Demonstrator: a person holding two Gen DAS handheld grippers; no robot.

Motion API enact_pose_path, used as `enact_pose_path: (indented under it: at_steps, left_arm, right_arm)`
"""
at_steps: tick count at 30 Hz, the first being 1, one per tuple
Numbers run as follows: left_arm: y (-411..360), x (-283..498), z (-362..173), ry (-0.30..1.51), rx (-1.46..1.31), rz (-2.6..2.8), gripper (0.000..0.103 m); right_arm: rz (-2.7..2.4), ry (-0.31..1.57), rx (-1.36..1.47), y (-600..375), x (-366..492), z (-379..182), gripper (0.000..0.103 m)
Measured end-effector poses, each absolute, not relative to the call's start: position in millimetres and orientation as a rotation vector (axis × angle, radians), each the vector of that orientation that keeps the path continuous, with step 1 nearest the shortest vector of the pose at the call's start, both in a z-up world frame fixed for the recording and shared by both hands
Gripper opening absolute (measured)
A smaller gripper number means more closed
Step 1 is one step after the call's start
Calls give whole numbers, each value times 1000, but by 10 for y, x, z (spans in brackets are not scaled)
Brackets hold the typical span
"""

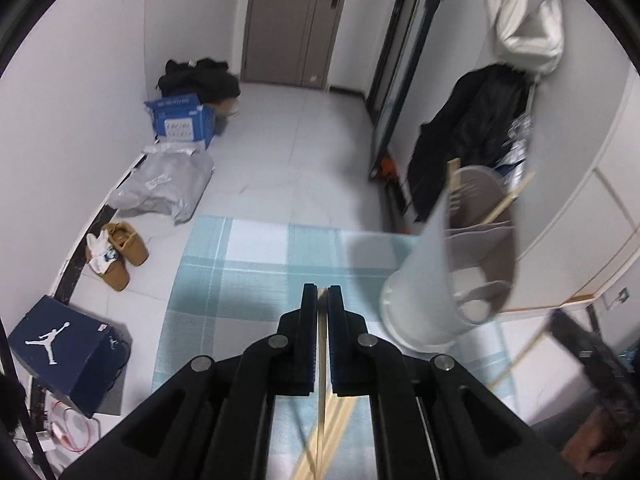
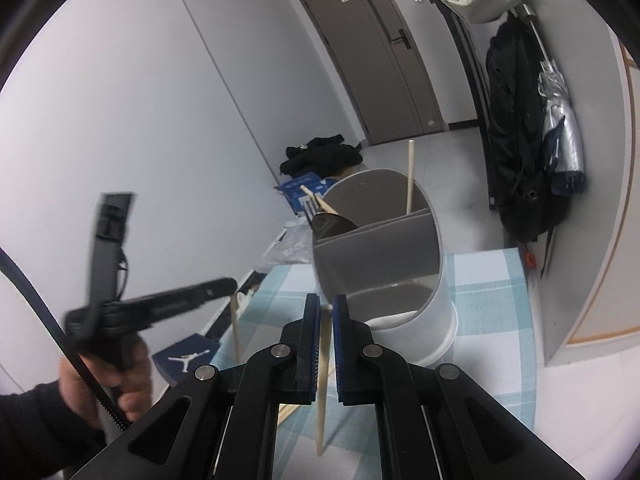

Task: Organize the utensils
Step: 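Lift the chopstick with the right gripper while the left gripper lifts its chopstick toward the holder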

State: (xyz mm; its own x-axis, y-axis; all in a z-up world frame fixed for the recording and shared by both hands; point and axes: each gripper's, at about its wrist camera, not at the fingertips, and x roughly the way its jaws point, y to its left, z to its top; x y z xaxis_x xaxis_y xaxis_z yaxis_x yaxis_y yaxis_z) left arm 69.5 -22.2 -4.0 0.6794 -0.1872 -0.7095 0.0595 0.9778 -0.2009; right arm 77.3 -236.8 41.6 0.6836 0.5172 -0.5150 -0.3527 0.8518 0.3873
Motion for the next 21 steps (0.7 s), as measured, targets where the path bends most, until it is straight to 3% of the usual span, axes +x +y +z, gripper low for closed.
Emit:
enact_pose_path:
  at_steps: [21]
  left_arm:
    - [-354,234,570,647,-204,-238,1]
  right_arm:
    - [424,513,221,-2531,392,836,5]
